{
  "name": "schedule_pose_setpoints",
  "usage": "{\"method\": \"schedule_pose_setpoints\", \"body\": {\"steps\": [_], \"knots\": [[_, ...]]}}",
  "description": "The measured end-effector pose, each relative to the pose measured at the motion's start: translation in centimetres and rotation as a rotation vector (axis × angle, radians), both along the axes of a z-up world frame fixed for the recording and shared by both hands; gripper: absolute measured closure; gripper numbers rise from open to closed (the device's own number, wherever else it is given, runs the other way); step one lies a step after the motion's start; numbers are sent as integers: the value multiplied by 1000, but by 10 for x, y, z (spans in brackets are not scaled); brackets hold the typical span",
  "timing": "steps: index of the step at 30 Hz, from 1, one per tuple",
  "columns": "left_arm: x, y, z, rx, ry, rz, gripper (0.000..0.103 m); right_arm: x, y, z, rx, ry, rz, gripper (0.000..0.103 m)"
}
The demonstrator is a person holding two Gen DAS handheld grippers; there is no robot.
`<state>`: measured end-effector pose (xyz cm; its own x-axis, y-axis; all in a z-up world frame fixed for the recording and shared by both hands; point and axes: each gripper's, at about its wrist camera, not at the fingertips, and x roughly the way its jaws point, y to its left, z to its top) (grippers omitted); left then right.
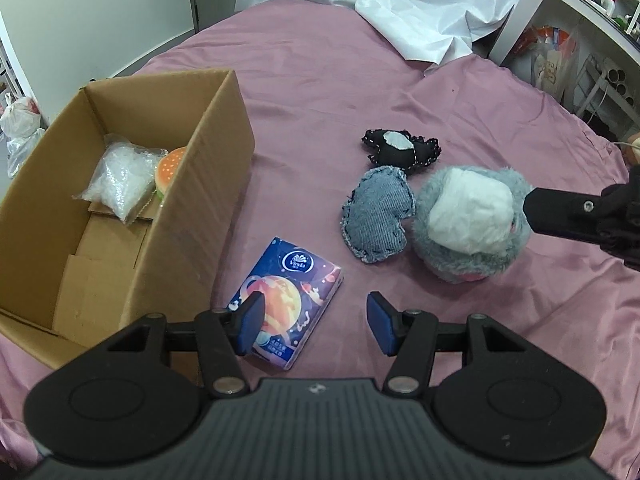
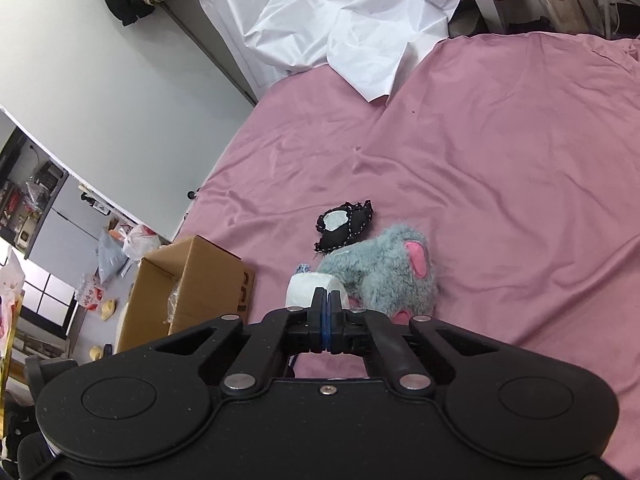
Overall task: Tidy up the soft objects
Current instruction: 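Grasp the white cloth bundle on the grey plush with the right gripper while the left approaches the tissue pack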
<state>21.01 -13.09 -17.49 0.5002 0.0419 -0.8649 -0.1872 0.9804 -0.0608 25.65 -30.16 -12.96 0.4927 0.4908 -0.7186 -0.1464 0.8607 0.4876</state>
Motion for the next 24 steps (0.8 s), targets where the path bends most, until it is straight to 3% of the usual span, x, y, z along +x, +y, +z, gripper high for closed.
{"method": "schedule_pose_setpoints", "body": {"steps": [3,5,7,13,15,19,24], "knots": [[0,1,-1,-3,-4,-2,47,1,1,1,19,15,1,88],[0,1,-1,-1,-7,-3,47,2,4,3,19,-2,7,59],[0,1,-3,-3,-10,-3,47,3,10,3,-8,-17,9,53],[3,-2,-10,23,-9,-10,46,10,39,-11,-126,-10,66,50],[5,-3,-12,44,-7,-17,46,12,44,-16,-150,-6,79,59],[10,-4,-17,79,3,-21,44,13,41,-16,-149,-20,57,61],[14,-4,-22,123,16,-11,44,12,27,-5,-79,-37,9,61]]}}
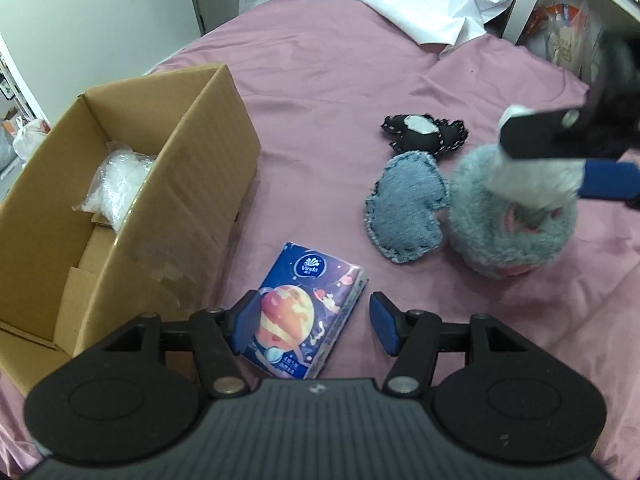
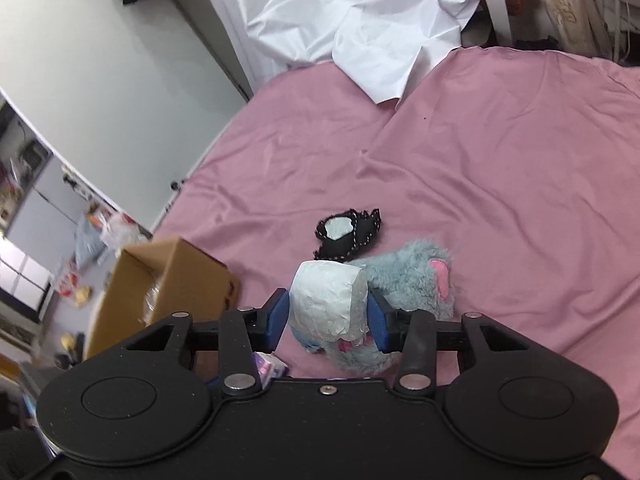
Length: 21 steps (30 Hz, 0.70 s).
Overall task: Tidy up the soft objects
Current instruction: 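Grasp the white cloth bundle on the grey plush with the right gripper while the left approaches the tissue pack, then close the left gripper on the blue tissue pack while the right lifts the white bundle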
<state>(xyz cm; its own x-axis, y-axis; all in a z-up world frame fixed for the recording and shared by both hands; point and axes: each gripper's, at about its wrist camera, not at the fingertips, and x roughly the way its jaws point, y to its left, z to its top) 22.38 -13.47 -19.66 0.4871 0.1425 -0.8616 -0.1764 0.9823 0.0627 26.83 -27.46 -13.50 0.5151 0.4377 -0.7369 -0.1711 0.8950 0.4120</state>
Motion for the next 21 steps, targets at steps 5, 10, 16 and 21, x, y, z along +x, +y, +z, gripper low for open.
{"method": "schedule_pose_setpoints", "body": {"steps": [5,10,16,21], "knots": [[1,-3,-5,56,17,-11,52,1,1,2,12,-6,2,61],[-1,1,5,37,-3,-1,69,2,0,2,14,-4,2,61],[-5,11,26,-59,-37,15,78,-1,1,5,29,-16,10,61],[-11,16,45,-100,-77,20,79,-3,5,8,51,-17,27,61]]}}
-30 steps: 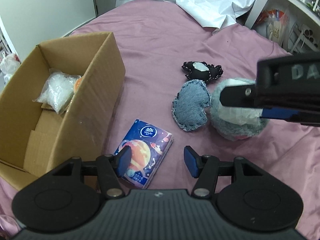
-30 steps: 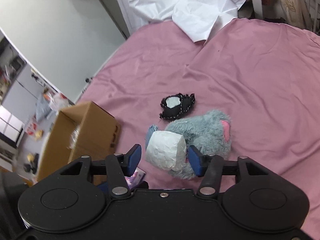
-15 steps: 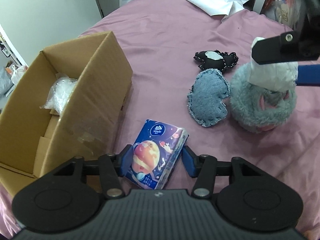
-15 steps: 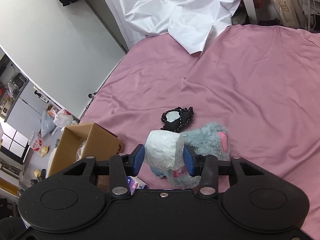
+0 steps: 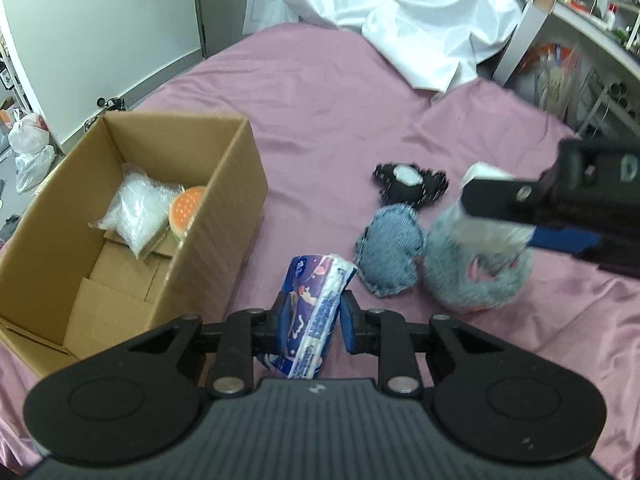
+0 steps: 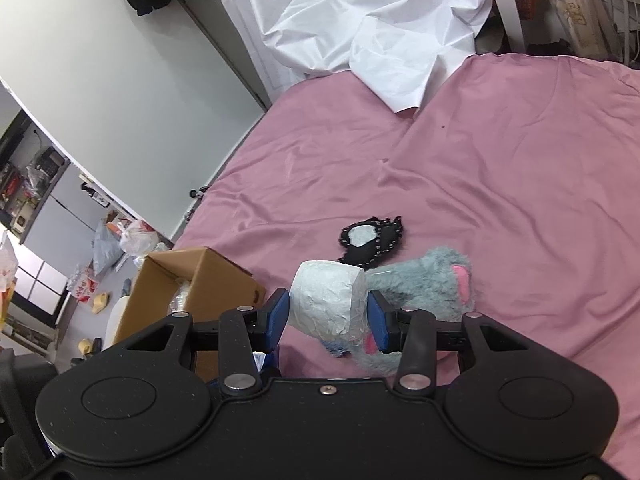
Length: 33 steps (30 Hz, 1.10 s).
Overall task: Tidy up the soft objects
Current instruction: 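Close the left gripper on the blue tissue pack while the right lifts the white bundle, then carry the tissue pack into the box and open the left gripper while the right carries the white bundle over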
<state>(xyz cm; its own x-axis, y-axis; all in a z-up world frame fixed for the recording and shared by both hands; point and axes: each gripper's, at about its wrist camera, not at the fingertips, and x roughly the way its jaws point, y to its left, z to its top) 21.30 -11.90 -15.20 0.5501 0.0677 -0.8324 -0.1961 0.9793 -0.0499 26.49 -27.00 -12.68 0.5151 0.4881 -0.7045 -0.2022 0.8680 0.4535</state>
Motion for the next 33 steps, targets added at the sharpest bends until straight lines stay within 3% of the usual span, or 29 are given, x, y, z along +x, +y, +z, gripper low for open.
{"method": "schedule_pose_setpoints", "body": {"steps": [12,25,33], "knots": [[-2,22,42,-71,-76,34,79,-8,12,15,33,-38,35,61],[-13,60,95,-91,-167,66,79,-18,26,34,85,-145,76,61],[-19,91,107,-89,-185,99,79,-26,52,46,58,-192,100,61]]}}
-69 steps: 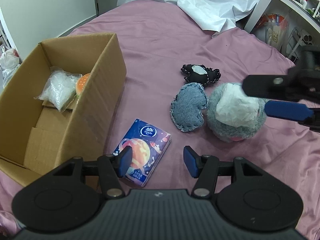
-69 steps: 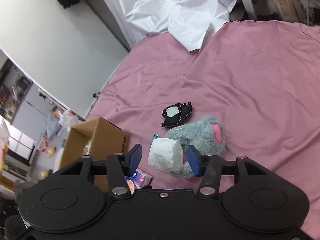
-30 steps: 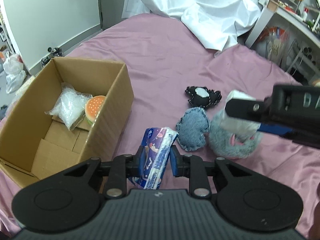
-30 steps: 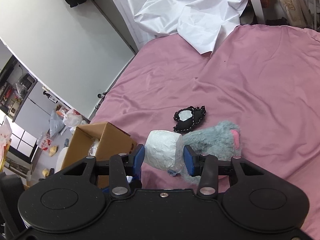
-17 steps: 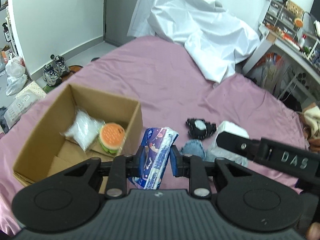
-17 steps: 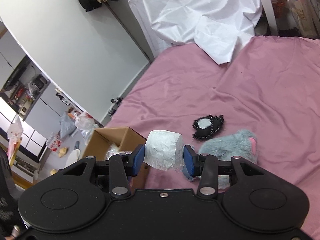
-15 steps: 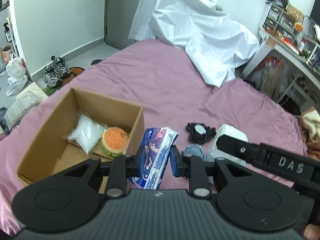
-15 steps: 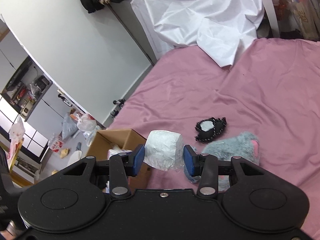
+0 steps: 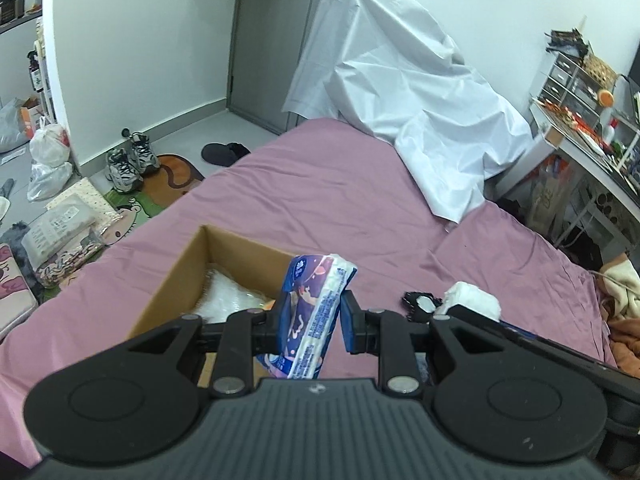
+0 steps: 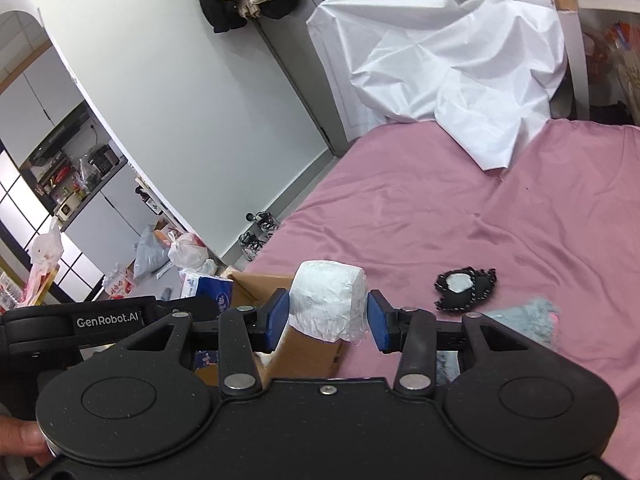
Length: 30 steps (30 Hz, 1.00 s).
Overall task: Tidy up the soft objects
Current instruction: 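Carry the tissue pack into the box and open the left gripper while the right carries the white bundle over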
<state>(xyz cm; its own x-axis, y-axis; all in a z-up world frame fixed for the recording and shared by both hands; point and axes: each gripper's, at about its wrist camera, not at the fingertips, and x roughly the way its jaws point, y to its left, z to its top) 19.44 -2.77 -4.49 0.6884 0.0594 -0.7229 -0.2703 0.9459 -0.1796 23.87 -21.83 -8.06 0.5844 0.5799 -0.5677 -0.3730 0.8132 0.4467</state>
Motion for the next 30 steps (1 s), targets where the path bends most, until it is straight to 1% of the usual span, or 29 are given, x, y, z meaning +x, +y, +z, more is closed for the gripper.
{"method": "schedule_pose_setpoints", "body": {"steps": [10,13,21,30], "knots": [[-7,39,-2,-18,-2,28,79,-5,29,14,-23,-59,-7,61],[-8,51,-6,-28,4,39,79,-7,40,11,-36,-65,-20,61],[-5,77,-23,-55,25,73,78,-11,68,3,-76,-75,3,61],[5,100,-49,-88,76,116,78,-6,86,-15,-118,-33,45,61]]}}
